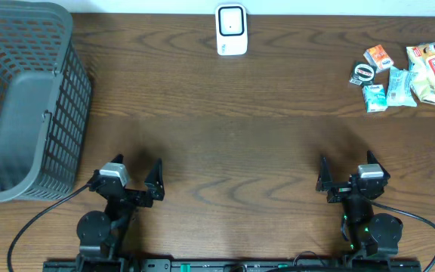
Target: Scan the item barcode
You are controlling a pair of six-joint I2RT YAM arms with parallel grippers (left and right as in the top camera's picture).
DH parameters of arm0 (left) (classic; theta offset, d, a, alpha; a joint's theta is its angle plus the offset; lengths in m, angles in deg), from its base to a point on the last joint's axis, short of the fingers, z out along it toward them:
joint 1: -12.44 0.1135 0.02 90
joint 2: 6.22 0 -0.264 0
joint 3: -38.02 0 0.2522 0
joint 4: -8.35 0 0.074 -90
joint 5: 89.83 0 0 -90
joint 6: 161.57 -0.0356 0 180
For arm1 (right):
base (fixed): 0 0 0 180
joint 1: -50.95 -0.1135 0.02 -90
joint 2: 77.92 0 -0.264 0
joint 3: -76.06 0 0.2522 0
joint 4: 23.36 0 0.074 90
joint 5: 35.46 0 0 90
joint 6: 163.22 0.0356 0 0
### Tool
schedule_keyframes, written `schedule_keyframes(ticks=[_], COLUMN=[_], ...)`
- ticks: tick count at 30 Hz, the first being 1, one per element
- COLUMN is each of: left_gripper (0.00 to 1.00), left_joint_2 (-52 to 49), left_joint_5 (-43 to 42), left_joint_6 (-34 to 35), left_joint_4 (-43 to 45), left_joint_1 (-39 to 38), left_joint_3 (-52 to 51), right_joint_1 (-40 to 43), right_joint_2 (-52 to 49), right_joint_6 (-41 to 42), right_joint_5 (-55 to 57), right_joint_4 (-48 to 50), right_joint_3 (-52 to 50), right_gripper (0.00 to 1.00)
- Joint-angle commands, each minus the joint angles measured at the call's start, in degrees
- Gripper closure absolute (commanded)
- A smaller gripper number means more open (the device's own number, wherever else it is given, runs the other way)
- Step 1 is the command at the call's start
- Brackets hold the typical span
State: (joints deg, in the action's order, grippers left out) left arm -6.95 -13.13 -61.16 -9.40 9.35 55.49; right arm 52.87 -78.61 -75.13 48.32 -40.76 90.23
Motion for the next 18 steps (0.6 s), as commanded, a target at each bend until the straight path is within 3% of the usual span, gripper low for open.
schedule_keyframes(ticks=[1, 4, 8, 15, 18], left_gripper=[0.02, 0.02, 0.02, 0.02, 0.02], left_joint_2=[0.7, 0.7, 0.7, 0.5, 0.7], left_joint_5=[3.6, 3.9, 3.9, 4.0, 4.1], left_joint_6=[-0.8, -3.0, -6.3, -10.2, -10.2], left_joint_4=[4.3, 10.1, 10.1, 0.5, 0.6], left_joint_1=[0.3, 0.3, 0.3, 0.7, 1.7], left_joint_3=[-1.5, -3.5, -3.5, -3.5, -3.5], right_joint_1=[0.3, 0.3, 0.3, 0.3, 0.3], right_joint_2=[0.4, 0.4, 0.4, 0.4, 0.4], right_joint_6=[0.6, 0.6, 0.6, 0.6, 0.6], right_joint_5=[-0.3, -0.3, -0.3, -0.3, -0.3], right_joint_4=[-0.2, -0.2, -0.2, -0.2, -0.2], right_joint_3=[-0.1, -0.1, -0.1, -0.1, -0.1], right_gripper=[0.01, 0.01, 0.01, 0.01, 0.01])
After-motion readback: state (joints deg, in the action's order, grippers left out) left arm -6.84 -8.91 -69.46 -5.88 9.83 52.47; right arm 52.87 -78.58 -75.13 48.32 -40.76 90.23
